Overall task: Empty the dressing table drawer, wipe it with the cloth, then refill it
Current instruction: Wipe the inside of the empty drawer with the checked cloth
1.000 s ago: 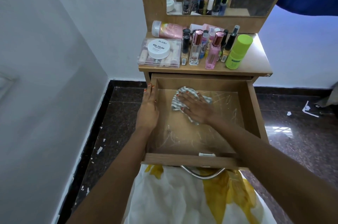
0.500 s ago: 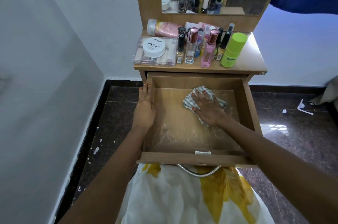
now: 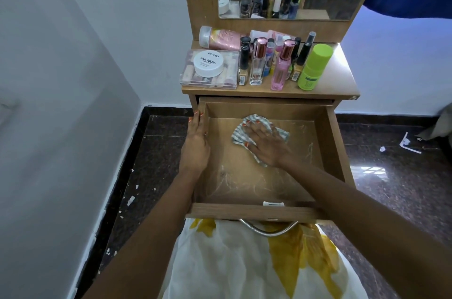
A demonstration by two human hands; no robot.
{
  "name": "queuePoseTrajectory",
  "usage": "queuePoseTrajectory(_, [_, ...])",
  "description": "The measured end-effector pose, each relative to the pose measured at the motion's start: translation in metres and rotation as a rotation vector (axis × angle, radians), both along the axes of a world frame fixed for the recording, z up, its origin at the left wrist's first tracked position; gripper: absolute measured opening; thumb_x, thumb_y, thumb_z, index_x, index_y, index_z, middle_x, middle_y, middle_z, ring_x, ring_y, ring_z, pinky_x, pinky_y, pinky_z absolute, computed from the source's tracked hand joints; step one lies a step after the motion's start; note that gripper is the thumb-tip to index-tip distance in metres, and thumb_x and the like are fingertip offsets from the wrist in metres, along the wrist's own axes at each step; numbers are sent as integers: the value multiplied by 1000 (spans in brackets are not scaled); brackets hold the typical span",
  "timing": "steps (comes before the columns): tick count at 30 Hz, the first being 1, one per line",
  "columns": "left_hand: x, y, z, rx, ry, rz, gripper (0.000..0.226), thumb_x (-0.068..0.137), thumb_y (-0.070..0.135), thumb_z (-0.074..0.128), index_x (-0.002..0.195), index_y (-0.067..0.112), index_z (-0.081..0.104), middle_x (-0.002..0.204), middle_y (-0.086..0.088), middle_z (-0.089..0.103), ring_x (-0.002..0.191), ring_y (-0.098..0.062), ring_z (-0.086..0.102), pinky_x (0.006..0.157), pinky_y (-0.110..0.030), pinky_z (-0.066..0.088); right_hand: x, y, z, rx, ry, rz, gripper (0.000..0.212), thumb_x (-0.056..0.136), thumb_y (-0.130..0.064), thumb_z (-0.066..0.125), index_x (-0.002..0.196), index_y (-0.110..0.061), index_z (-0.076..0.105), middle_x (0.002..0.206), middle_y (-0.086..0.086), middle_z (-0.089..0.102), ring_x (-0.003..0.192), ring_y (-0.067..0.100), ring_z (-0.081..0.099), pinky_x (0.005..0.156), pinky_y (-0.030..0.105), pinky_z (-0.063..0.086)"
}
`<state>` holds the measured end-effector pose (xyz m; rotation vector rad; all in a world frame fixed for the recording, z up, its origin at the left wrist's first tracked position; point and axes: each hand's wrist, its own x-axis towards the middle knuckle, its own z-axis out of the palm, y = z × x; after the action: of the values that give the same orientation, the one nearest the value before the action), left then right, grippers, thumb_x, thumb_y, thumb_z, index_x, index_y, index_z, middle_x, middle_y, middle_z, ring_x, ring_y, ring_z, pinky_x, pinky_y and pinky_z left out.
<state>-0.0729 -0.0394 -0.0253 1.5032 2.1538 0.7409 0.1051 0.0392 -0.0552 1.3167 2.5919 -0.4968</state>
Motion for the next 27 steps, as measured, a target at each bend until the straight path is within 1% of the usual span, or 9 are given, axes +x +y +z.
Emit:
queuePoseTrajectory(6, [1, -1, 0, 12, -6, -7, 60, 95, -7, 29, 149, 15, 15, 159, 2, 3, 147, -16, 0, 114, -32, 24, 59, 2, 3, -42, -60, -189, 57, 101, -34, 18, 146, -18, -12, 157, 0, -18, 144, 19, -20, 116, 44, -12])
queuePoseTrajectory(10, [0, -2, 0, 12, 3, -10, 61, 94, -7, 30, 149, 15, 15, 159, 3, 3, 147, -16, 1, 113, -33, 27, 63, 4, 2, -101, -61, -292, 57, 101, -33, 17, 146, -17, -13, 155, -2, -21, 143, 21, -22, 116, 45, -12])
queuePoseTrajectory(12, [1, -2, 0, 12, 5, -11, 60, 94, -7, 30, 149, 15, 16, 159, 3, 3, 147, -16, 1, 112, -33, 29, 60, 3, 1, -102, -74, -336, 58, 100, -35, 16, 147, -16, -12, 154, -3, -22, 143, 22, -22, 118, 46, -11])
queuePoseTrajectory(14, [1, -2, 1, 15, 8, -12, 60, 95, -6, 30, 149, 14, 16, 159, 3, 4, 147, -16, 1, 111, -33, 30, 58, 2, 5, -121, -46, -446, 59, 101, -36, 16, 147, -14, -13, 156, 1, -20, 144, 23, -20, 117, 43, -8])
queuePoseTrajectory(16, [1, -2, 0, 18, 17, -11, 60, 94, -7, 30, 149, 14, 16, 159, 3, 4, 147, -17, 1, 110, -33, 31, 54, -1, 11, -127, -37, -523, 61, 101, -37, 18, 146, -11, -12, 156, 5, -17, 145, 24, -16, 118, 41, -2])
queuePoseTrajectory(20, [0, -2, -1, 21, 25, -16, 59, 94, -6, 31, 149, 13, 17, 159, 2, 4, 147, -17, 1, 110, -33, 31, 46, -2, 18, -118, -35, -591, 64, 100, -40, 20, 147, -8, -10, 157, 8, -11, 146, 27, -5, 117, 44, 11])
queuePoseTrajectory(23, [0, -1, -1, 21, 33, -13, 60, 95, -7, 30, 149, 13, 16, 159, 1, 4, 147, -17, 2, 111, -33, 30, 44, -6, 20, -132, -34, -624, 67, 99, -41, 23, 147, -6, -9, 157, 8, -12, 146, 28, -8, 116, 45, 13])
queuePoseTrajectory(25, [1, -1, -2, 22, 35, -11, 60, 94, -7, 30, 149, 14, 16, 159, 2, 4, 147, -17, 1, 111, -33, 30, 42, -14, 19, -167, -38, -637, 69, 99, -41, 24, 146, -5, -12, 156, 11, -15, 145, 31, -7, 116, 47, 15])
queuePoseTrajectory(27, [1, -1, -2, 22, 37, -6, 60, 94, -8, 30, 149, 13, 16, 159, 2, 4, 147, -17, 1, 111, -33, 30, 42, -24, 18, -222, -56, -650, 71, 99, -40, 26, 145, -2, -13, 155, 14, -18, 144, 35, -8, 117, 51, 11])
